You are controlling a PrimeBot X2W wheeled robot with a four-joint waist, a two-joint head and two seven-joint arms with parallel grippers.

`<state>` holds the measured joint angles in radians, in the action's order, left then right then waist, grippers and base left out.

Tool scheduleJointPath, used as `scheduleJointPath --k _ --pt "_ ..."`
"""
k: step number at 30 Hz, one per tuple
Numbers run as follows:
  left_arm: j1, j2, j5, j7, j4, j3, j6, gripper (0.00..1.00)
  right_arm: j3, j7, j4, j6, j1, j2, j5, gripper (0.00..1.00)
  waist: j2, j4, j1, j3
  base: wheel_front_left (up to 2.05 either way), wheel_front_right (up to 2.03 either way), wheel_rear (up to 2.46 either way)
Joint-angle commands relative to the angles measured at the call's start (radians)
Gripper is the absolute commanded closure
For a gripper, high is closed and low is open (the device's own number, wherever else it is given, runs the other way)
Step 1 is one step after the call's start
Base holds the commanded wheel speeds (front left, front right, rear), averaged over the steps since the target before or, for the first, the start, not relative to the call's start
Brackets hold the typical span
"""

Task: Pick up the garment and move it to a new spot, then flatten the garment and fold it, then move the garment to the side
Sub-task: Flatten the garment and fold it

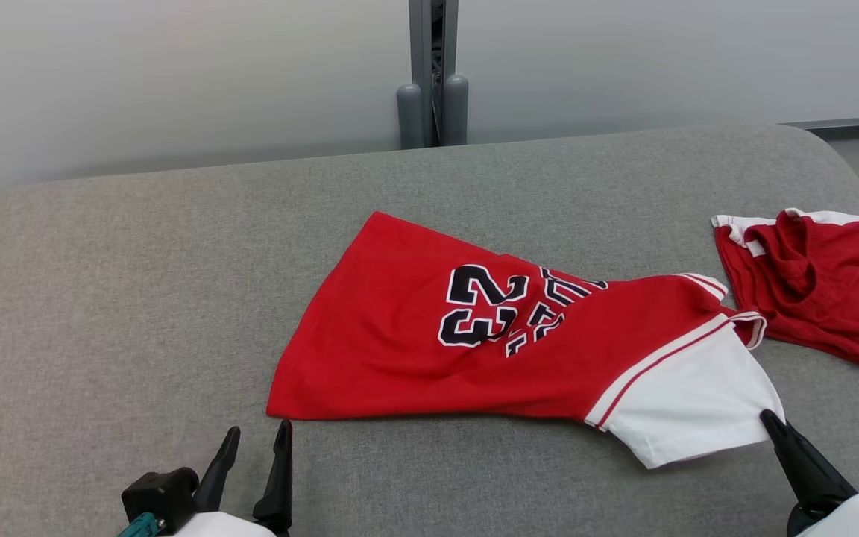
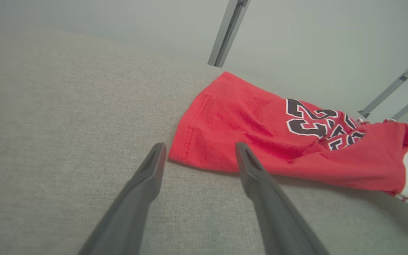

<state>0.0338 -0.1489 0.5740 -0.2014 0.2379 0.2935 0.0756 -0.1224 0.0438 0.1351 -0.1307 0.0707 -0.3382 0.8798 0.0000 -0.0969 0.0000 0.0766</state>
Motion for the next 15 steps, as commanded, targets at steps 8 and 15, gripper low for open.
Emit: scheduleJointPath --k 8,15 --pt "-0.111 0.032 0.092 0.069 0.198 0.000 -0.069 0.00 0.092 0.074 -0.077 0.000 0.060 0.032 -0.032 1.00 0.0000 -0.023 0.0000 0.006 0.00 0.00 0.00" --pt "-0.209 0.062 0.171 0.090 0.403 -0.030 -0.102 0.00 0.099 0.108 -0.087 0.000 0.041 0.068 -0.065 1.00 0.0000 -0.039 0.0000 0.008 0.00 0.00 0.00"
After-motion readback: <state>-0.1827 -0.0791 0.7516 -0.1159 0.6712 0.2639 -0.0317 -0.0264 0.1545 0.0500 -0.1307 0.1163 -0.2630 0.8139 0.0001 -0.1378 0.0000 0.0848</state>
